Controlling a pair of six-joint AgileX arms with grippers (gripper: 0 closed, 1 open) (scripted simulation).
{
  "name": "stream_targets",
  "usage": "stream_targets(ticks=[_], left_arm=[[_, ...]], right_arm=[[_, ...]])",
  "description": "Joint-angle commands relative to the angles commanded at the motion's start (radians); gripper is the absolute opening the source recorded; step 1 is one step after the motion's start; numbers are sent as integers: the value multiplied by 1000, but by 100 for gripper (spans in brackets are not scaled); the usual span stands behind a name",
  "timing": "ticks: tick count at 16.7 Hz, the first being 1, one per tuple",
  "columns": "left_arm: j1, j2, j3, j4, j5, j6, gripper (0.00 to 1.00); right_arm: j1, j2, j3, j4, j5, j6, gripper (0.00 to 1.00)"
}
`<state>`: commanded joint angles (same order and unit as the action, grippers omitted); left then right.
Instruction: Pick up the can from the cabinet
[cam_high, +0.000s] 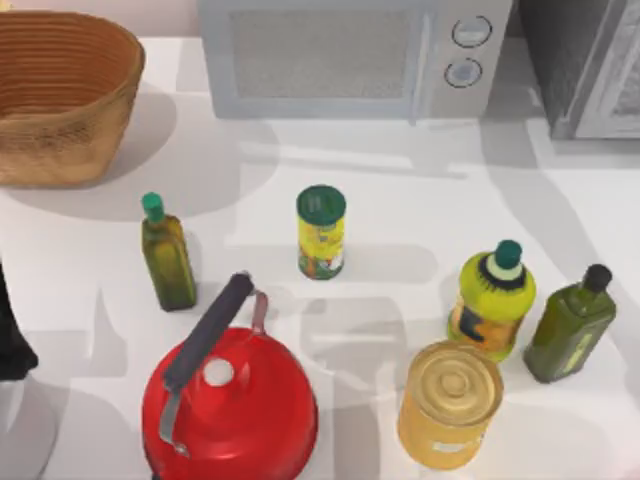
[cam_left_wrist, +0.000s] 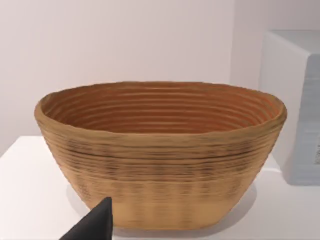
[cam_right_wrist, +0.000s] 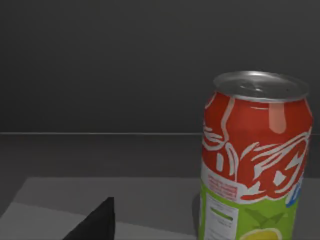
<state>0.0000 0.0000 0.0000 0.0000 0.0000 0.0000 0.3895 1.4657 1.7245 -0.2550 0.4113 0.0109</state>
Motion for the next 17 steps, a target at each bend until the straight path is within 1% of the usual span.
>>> stream_targets(ticks=[6, 10, 17], left_arm=[[0, 0, 0, 0, 0, 0, 100], [0, 0, 0, 0, 0, 0, 100], [0, 0, 0, 0, 0, 0, 100]], right_arm=[[-56, 163, 154, 9, -53, 0, 100], [-59, 172, 163, 9, -57, 0, 100], [-59, 172, 163, 9, -57, 0, 47]])
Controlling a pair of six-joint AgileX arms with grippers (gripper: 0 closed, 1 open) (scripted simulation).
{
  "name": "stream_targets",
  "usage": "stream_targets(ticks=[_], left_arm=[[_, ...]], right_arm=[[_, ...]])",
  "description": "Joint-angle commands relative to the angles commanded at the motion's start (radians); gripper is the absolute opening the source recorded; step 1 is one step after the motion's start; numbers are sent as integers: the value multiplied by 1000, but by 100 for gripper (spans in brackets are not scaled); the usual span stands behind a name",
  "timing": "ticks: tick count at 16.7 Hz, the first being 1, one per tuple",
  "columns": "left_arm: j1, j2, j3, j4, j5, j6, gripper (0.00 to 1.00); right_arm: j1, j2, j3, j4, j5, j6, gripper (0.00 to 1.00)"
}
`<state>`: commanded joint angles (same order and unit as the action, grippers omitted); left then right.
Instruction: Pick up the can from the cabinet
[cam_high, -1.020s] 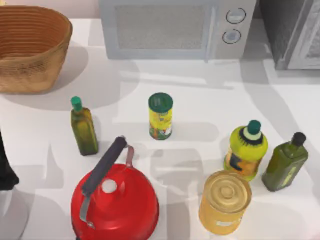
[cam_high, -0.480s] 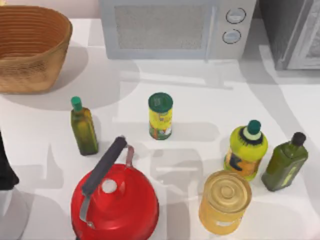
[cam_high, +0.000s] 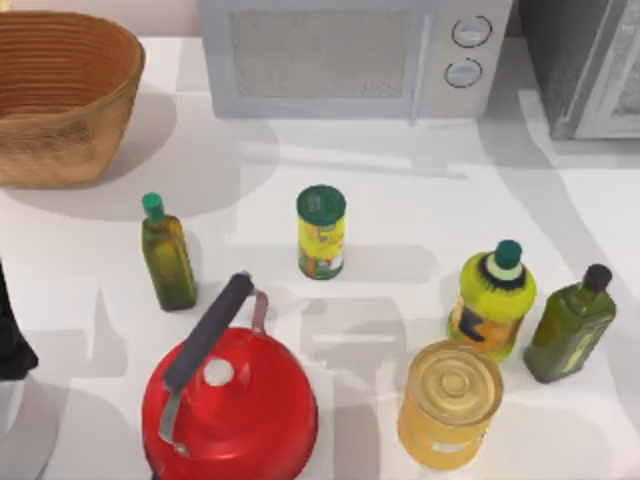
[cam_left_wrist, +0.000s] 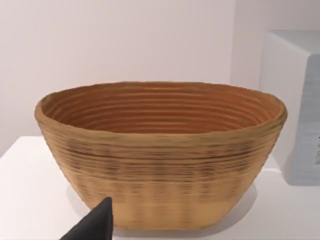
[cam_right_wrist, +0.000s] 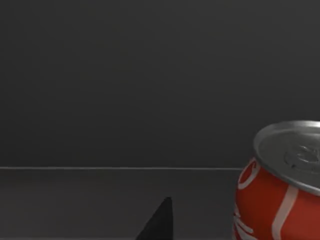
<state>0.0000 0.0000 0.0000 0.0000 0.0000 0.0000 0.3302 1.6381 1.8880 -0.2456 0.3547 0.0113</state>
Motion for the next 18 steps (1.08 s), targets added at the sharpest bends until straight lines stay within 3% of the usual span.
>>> stream_targets(ticks=[6, 18], left_arm=[[0, 0, 0, 0, 0, 0, 100], [0, 0, 0, 0, 0, 0, 100]], right_arm=[[0, 0, 0, 0, 0, 0, 2], [40, -40, 2, -38, 37, 3, 0]])
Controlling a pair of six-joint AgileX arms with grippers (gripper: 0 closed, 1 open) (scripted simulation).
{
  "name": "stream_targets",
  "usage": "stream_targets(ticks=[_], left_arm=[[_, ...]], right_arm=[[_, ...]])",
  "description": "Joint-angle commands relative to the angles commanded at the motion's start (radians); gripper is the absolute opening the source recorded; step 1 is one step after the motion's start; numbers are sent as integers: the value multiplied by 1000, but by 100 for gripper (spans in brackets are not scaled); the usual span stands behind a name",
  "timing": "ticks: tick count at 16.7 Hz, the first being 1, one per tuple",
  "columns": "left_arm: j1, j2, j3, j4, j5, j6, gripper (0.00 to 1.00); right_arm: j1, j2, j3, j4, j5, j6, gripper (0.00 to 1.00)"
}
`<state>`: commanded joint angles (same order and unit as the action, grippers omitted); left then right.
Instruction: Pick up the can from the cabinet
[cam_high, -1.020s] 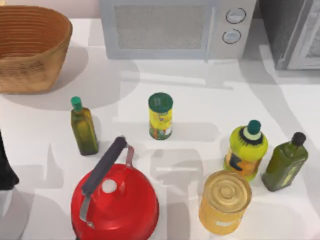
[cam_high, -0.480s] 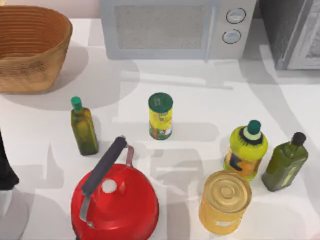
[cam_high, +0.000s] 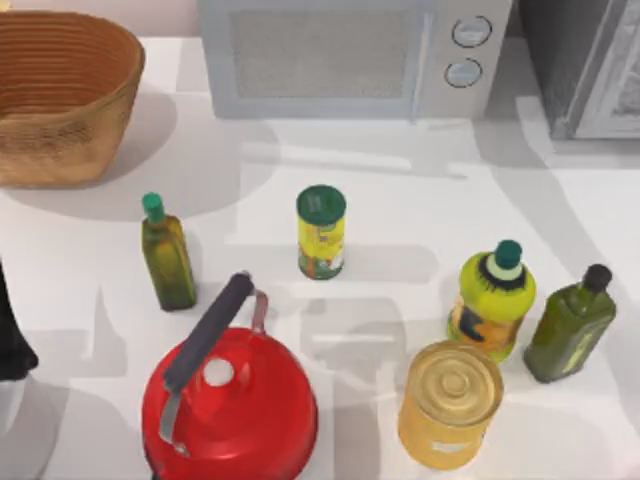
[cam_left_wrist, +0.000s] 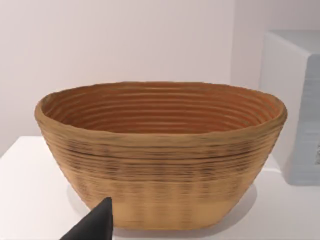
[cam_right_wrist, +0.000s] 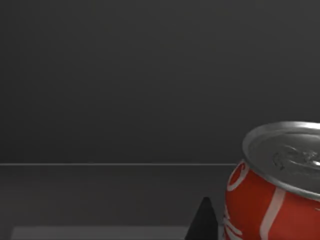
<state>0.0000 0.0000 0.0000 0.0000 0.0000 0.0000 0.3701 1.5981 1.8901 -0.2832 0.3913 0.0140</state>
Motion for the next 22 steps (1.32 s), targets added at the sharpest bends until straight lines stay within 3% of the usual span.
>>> stream_targets(ticks=[9, 16, 22], left_arm=[[0, 0, 0, 0, 0, 0, 100], [0, 0, 0, 0, 0, 0, 100], [0, 0, 0, 0, 0, 0, 100]], right_arm=[[309, -335, -11, -331, 305, -4, 0], [299, -358, -43, -325, 296, -3, 0], [181, -574, -389, -221, 173, -4, 0]])
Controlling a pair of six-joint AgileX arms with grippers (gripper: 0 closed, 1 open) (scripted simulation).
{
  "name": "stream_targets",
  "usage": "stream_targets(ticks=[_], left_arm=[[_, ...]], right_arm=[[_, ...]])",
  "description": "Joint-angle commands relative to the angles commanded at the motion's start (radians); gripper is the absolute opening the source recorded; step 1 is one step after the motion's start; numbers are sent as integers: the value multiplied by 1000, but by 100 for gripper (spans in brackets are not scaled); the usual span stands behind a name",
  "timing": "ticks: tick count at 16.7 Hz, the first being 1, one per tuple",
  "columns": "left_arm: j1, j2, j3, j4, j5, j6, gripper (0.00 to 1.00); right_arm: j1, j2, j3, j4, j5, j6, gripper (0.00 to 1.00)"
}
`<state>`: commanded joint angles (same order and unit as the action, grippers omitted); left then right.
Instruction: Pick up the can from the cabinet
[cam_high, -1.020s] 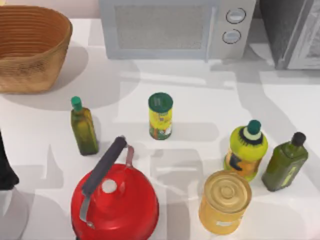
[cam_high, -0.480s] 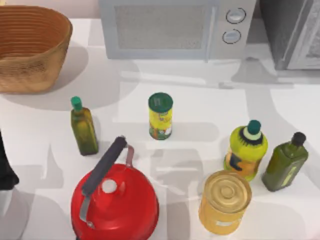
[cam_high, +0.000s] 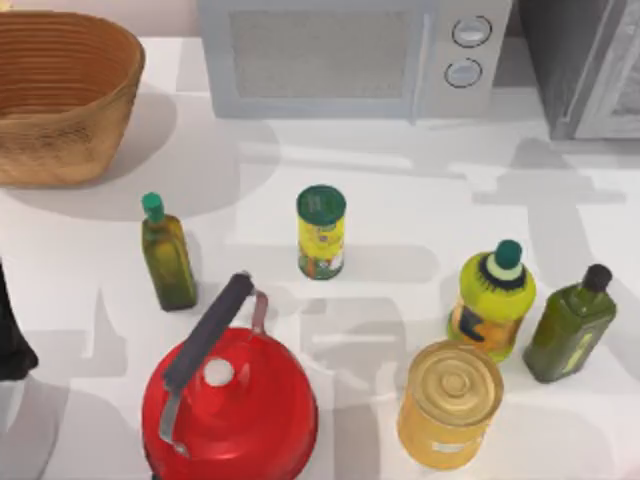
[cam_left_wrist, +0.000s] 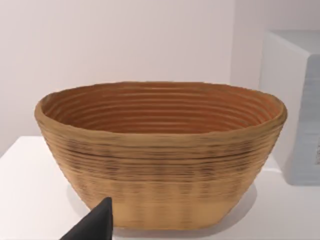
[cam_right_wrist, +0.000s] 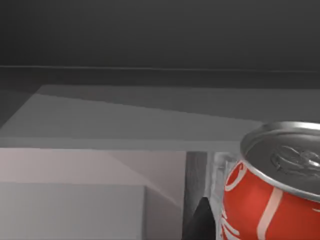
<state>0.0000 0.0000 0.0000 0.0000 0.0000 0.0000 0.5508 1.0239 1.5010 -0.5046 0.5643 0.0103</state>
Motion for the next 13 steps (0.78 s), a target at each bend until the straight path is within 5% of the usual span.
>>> stream_targets(ticks=[13], left_arm=[[0, 0, 0, 0, 0, 0, 100]], right_arm=[[-442, -824, -1254, 407, -453, -6, 0]])
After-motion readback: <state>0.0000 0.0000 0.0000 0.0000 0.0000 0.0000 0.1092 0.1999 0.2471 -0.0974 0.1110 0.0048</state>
